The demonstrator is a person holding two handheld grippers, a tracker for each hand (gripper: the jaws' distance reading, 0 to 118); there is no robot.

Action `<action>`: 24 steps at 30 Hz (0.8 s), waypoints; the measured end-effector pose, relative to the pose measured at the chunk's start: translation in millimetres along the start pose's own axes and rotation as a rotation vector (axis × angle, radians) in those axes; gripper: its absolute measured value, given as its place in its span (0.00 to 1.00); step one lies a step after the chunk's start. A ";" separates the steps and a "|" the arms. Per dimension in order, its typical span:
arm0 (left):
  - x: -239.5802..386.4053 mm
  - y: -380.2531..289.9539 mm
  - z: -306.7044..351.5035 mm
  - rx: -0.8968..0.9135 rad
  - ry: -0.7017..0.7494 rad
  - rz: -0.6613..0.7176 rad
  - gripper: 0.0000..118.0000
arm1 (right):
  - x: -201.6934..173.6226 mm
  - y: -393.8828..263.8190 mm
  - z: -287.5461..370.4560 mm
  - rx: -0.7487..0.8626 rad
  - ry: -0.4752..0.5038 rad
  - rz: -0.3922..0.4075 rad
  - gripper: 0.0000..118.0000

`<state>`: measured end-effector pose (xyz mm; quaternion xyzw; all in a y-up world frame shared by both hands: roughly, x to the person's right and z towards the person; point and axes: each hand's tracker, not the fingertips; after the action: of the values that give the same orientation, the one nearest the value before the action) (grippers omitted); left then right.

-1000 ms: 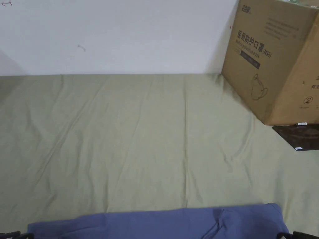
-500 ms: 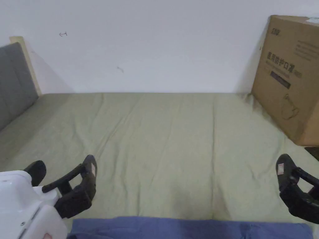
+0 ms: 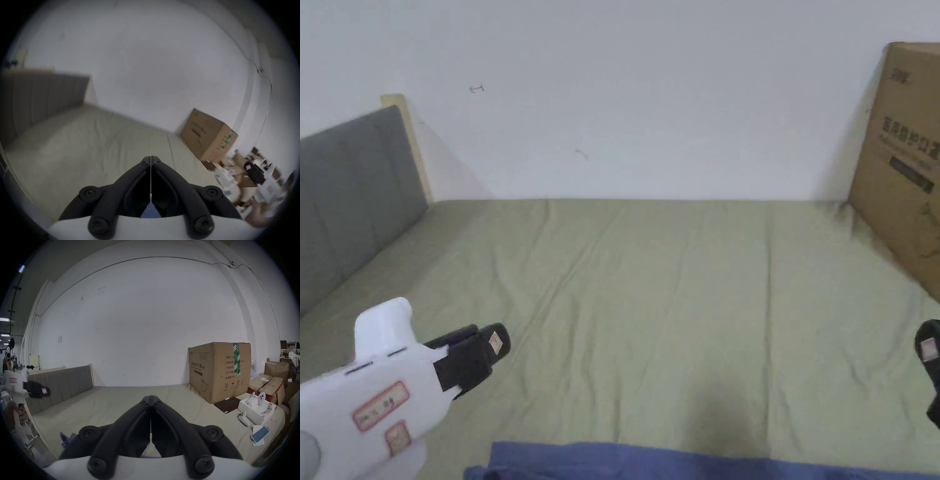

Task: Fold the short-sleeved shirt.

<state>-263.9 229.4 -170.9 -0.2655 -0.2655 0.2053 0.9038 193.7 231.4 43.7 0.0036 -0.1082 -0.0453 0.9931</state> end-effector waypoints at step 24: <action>-183.4 -136.9 -161.0 -0.497 -0.404 0.575 0.77 | -6.7 -36.6 -69.9 -0.268 0.022 -0.147 0.00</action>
<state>-279.7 -30.3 -273.9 -0.4929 -0.3937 0.4266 0.6481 199.0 195.4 -26.6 -0.1206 -0.0896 -0.1318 0.9798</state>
